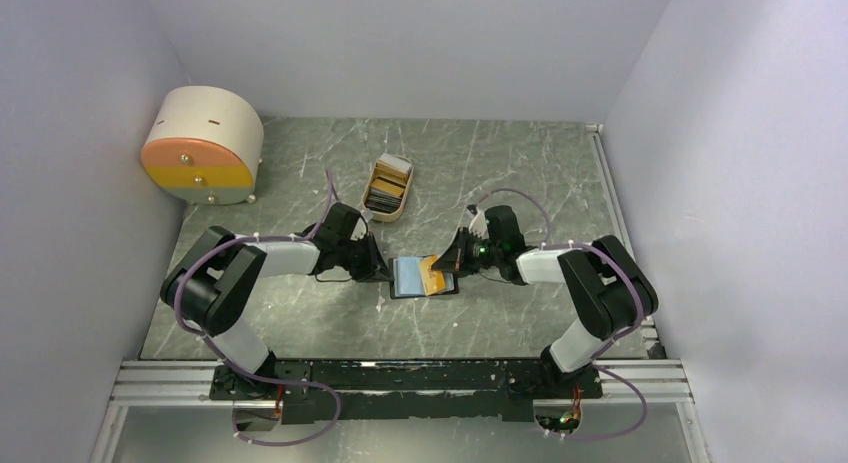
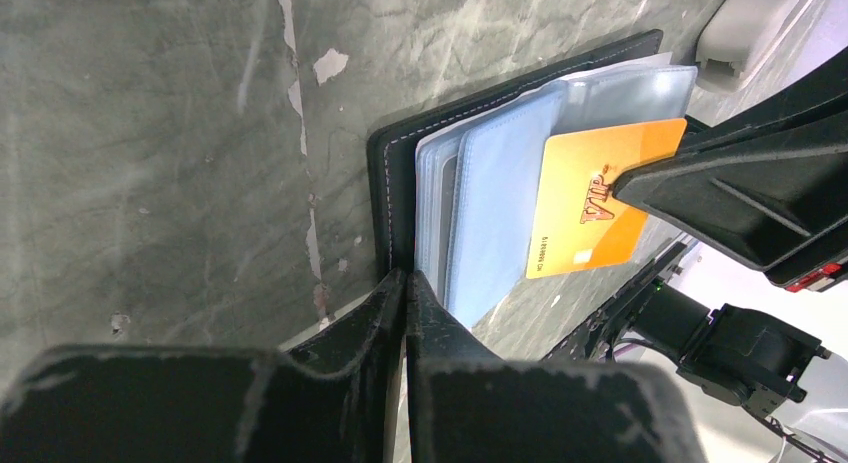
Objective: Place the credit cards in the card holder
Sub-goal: Insert the credit card into the card holder.
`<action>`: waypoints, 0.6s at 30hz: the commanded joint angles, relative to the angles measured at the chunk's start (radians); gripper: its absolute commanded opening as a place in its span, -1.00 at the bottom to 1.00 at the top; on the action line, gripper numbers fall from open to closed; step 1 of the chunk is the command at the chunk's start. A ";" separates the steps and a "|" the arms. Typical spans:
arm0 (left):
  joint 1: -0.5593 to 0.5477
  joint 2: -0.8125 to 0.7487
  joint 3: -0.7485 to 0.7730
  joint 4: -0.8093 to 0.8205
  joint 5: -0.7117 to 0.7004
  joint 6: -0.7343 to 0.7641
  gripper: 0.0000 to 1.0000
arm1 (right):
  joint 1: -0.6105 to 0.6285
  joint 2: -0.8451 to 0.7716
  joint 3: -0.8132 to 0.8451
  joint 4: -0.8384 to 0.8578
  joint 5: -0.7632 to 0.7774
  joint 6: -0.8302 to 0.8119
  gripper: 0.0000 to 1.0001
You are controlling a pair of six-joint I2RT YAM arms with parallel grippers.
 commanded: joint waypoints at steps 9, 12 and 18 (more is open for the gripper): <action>-0.006 0.023 -0.030 -0.045 -0.018 0.025 -0.76 | -0.012 -0.039 -0.047 0.065 0.046 0.074 -1.00; -0.006 0.029 -0.031 -0.041 -0.011 0.025 -0.76 | -0.014 -0.031 -0.053 0.093 0.044 0.098 -1.00; -0.007 0.029 -0.032 -0.035 -0.005 0.025 -0.75 | -0.019 -0.024 -0.057 0.111 0.061 0.105 -1.00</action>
